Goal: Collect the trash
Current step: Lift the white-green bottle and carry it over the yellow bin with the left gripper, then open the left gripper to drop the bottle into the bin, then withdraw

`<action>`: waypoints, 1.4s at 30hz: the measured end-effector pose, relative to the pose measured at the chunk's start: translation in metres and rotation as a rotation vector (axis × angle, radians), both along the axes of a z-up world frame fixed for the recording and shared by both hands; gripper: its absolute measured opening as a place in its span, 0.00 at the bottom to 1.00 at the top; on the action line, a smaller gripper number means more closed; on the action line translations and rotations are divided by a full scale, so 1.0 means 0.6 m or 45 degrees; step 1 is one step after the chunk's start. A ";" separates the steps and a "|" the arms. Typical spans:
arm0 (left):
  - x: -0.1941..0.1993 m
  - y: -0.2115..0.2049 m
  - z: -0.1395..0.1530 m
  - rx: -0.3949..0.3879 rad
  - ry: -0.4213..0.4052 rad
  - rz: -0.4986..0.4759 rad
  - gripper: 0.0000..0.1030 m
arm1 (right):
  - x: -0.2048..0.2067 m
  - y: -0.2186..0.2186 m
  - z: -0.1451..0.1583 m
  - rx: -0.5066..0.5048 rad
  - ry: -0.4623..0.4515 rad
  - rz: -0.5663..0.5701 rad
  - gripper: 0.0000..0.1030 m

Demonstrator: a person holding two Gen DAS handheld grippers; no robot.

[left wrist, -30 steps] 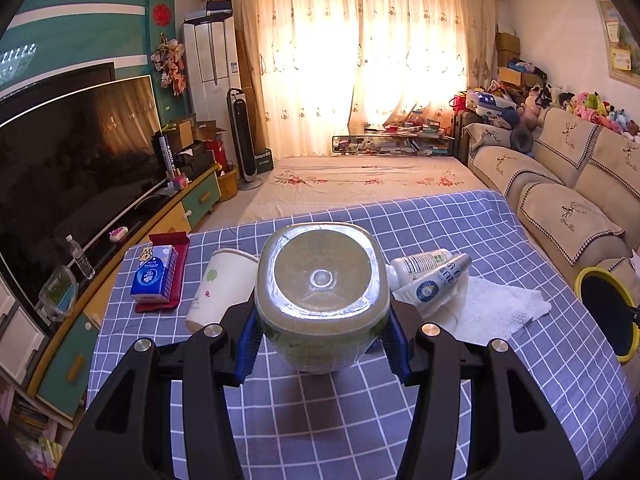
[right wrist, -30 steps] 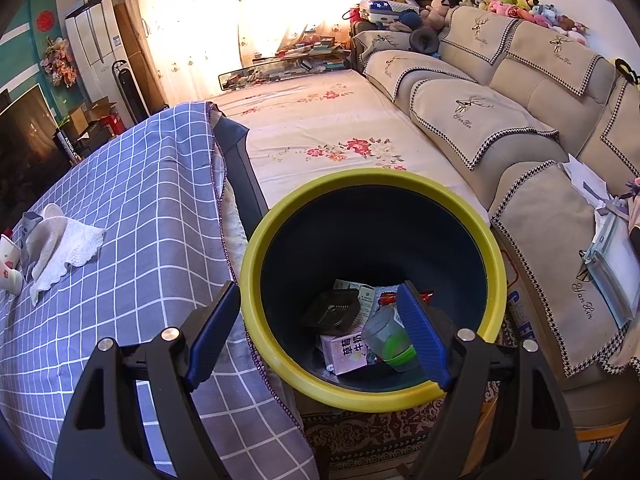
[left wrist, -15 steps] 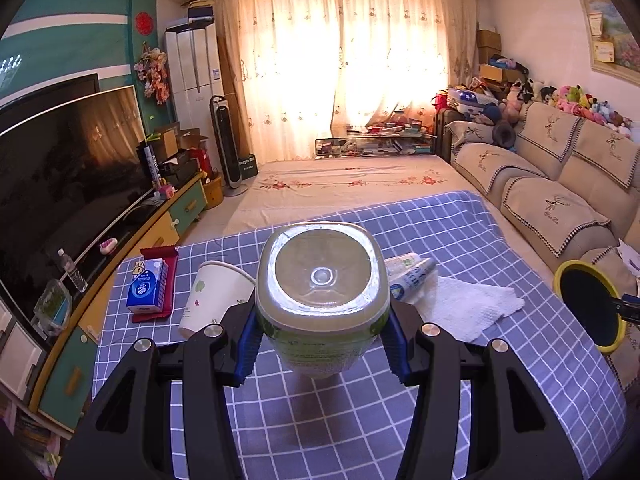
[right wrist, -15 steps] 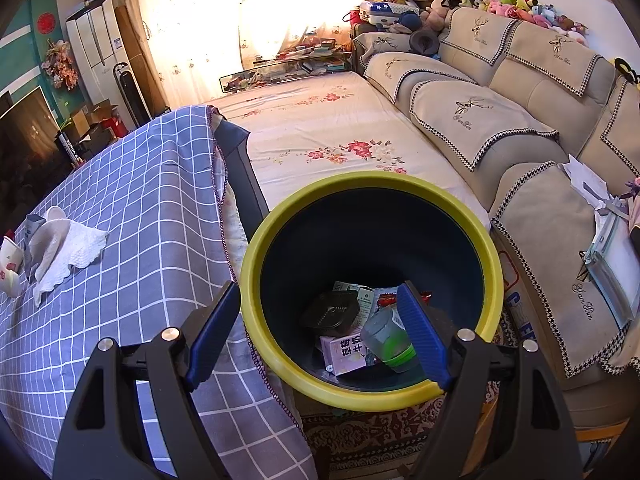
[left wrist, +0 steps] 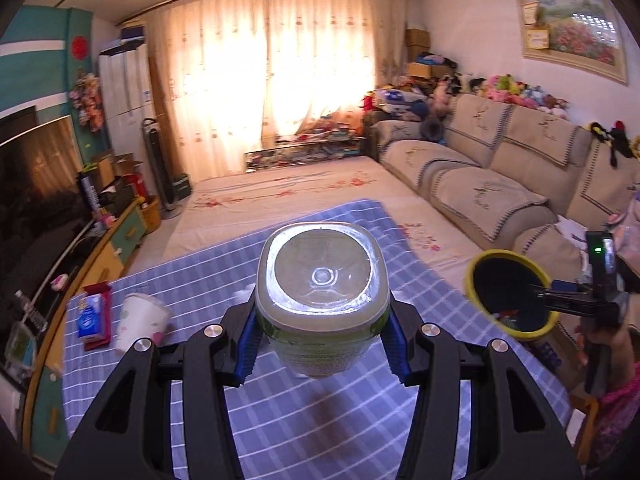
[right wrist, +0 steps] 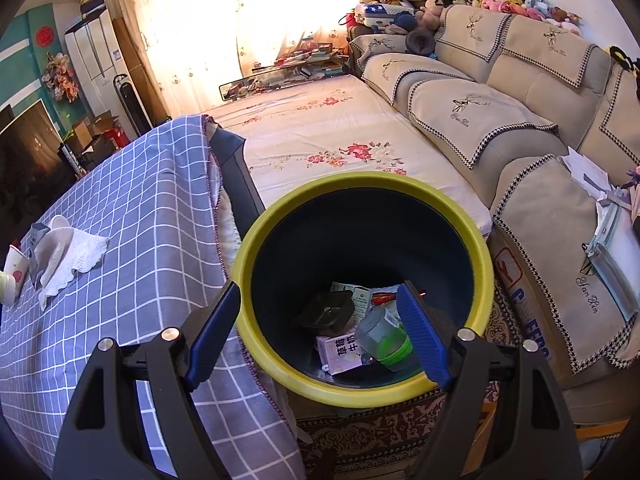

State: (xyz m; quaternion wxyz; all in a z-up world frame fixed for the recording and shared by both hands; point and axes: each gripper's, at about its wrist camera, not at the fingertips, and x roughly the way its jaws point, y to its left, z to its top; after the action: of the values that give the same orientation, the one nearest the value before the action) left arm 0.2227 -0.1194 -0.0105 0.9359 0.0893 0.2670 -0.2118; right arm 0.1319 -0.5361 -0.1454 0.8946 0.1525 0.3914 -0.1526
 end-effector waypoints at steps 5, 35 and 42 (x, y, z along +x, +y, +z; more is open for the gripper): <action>-0.012 -0.115 0.006 -0.016 0.018 -0.208 0.50 | -0.034 -0.039 0.007 -0.018 -0.021 -0.063 0.74; 0.072 -0.549 -0.190 0.038 0.261 -0.536 0.78 | -0.117 -0.140 0.001 -0.013 0.001 -0.223 0.74; 0.034 -0.405 -0.144 -0.024 0.248 -0.449 0.82 | -0.098 -0.111 0.005 -0.015 0.000 -0.158 0.74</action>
State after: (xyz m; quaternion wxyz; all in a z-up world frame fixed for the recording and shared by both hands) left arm 0.2431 -0.3622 -0.0971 0.8547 0.1050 0.3346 -0.3827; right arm 0.0731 -0.6026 -0.1425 0.8843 0.1712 0.3801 -0.2101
